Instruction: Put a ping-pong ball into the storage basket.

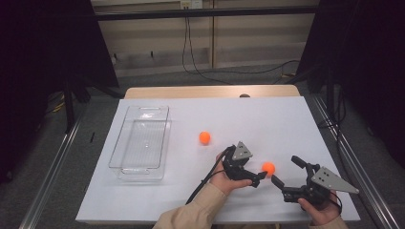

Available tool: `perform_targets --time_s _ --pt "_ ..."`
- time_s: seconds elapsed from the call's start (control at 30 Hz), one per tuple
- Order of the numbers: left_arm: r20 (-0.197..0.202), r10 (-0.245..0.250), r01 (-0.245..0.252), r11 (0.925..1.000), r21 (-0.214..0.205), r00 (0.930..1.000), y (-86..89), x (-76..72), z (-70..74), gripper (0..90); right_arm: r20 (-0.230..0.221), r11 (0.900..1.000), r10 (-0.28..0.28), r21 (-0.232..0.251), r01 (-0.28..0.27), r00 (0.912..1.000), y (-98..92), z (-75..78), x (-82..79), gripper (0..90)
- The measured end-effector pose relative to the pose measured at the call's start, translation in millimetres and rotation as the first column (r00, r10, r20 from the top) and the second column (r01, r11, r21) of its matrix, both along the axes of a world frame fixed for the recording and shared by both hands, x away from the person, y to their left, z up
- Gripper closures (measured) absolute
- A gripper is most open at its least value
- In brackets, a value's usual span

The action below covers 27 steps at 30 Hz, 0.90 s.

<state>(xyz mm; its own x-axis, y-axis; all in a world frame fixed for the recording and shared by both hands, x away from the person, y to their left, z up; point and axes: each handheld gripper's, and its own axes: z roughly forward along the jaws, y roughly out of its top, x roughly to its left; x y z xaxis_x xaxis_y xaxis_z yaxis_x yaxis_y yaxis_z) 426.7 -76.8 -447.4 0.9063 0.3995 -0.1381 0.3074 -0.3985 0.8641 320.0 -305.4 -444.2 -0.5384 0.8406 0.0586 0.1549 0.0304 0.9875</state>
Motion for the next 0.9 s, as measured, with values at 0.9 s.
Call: perform_targets --time_s 0.9 --pt "-0.007 -0.027 0.027 0.9993 0.025 0.9996 -11.7 5.1 -6.9 8.7 -0.001 1.0000 0.002 -0.004 -0.002 1.0000 -1.2 0.2 -0.3 1.6"
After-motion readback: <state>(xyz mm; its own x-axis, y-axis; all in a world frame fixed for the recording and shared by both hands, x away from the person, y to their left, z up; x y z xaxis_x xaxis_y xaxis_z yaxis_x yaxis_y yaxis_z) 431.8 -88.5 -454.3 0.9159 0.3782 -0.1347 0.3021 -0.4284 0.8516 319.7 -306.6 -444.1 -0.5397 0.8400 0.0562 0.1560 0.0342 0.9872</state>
